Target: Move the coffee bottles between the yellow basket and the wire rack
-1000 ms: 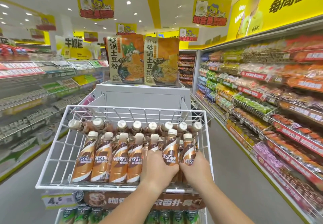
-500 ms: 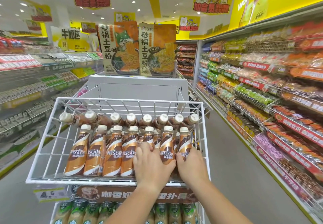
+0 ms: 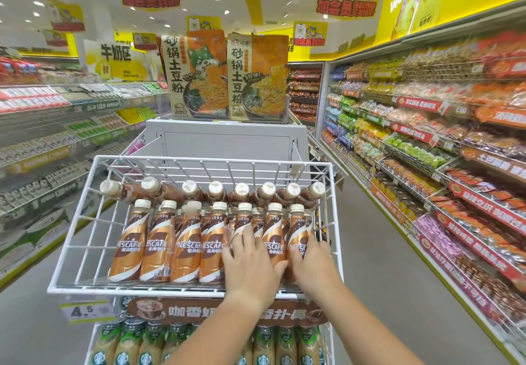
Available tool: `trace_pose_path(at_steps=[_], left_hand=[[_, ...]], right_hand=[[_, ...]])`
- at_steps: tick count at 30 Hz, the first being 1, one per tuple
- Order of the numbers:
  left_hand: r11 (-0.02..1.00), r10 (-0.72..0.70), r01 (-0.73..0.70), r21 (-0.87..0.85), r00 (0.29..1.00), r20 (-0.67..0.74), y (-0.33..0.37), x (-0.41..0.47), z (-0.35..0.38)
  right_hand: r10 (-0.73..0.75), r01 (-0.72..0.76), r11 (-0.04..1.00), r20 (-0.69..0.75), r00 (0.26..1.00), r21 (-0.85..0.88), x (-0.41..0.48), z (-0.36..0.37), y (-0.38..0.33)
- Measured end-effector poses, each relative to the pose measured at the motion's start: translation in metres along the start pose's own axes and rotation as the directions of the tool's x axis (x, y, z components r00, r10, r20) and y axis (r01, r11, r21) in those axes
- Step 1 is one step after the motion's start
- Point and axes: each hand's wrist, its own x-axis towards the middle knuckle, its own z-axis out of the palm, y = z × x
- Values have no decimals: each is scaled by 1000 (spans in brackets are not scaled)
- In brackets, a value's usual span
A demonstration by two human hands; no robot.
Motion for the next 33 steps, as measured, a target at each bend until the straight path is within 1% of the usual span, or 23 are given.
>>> trace_pose_path(at_steps=[3, 5, 11, 16, 19, 22, 24, 28, 33], left_hand=[[997, 71, -72, 8, 995, 69, -8, 0, 1], [994, 102, -106, 35, 991, 86, -14, 0, 0], [986, 143, -146, 78, 989, 42, -17, -4, -7], [971, 241, -241, -2, 970, 36, -26, -9, -13], [952, 307, -305, -40, 948, 79, -39, -14, -17], [938, 344, -338, -71, 931, 120, -51, -22, -22], [934, 356, -348, -80, 925, 131, -59, -28, -25], [923, 385, -381, -53, 914, 127, -74, -44, -34], [931, 364, -355, -86, 923, 127, -88, -80, -54]], right_hand=[[13, -13, 1000, 80, 997, -8, 0, -5, -1], [12, -10, 1000, 107, 994, -16, -2, -9, -2], [-29, 33, 999, 87, 996, -43, -17, -12, -5], [-90, 100, 985, 83, 993, -137, -31, -15, -5], [-149, 166, 948, 82, 985, -270, -41, -15, -8], [-252, 247, 851, 54, 966, -464, -55, -15, -10], [-304, 274, 791, 36, 952, -547, -66, -15, -12], [-337, 296, 744, 46, 940, -598, -88, -18, -12], [-357, 324, 718, 73, 931, -616, -122, -30, -10]])
